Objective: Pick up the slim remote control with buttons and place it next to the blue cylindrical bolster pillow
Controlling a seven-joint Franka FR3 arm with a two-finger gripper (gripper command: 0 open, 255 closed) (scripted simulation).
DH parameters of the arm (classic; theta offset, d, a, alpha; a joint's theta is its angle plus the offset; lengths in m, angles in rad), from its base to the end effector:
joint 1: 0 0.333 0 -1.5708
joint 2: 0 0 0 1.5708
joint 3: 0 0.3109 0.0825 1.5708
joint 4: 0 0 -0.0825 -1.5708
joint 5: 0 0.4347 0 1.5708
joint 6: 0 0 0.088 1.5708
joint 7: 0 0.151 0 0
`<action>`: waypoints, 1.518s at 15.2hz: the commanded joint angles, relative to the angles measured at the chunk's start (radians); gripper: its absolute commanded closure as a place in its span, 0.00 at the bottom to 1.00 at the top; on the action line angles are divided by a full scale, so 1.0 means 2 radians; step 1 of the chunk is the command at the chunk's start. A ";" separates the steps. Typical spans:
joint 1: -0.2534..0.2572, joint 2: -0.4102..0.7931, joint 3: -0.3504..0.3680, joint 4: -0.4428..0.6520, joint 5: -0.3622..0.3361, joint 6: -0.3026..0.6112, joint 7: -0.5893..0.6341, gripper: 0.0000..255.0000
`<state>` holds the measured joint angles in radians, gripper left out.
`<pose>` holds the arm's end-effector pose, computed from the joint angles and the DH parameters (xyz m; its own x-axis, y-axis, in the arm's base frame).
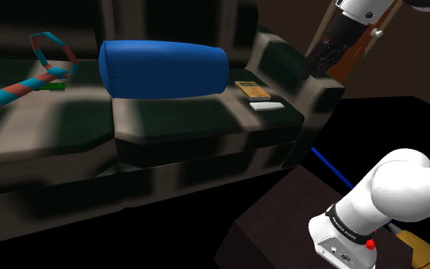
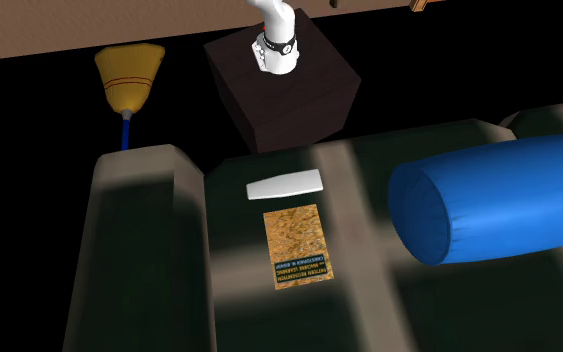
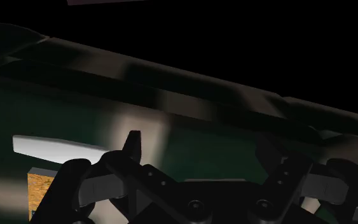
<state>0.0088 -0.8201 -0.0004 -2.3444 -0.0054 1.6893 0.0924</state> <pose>0.3709 0.0023 0.5735 0.9829 -0.0833 0.1640 -0.0828 -0.9965 -0.0101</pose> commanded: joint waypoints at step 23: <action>0.098 0.244 -0.323 0.024 -0.079 0.191 -0.587 0.00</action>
<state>0.1866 -0.3787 -0.6154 -2.3243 -0.1789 2.0567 -1.0156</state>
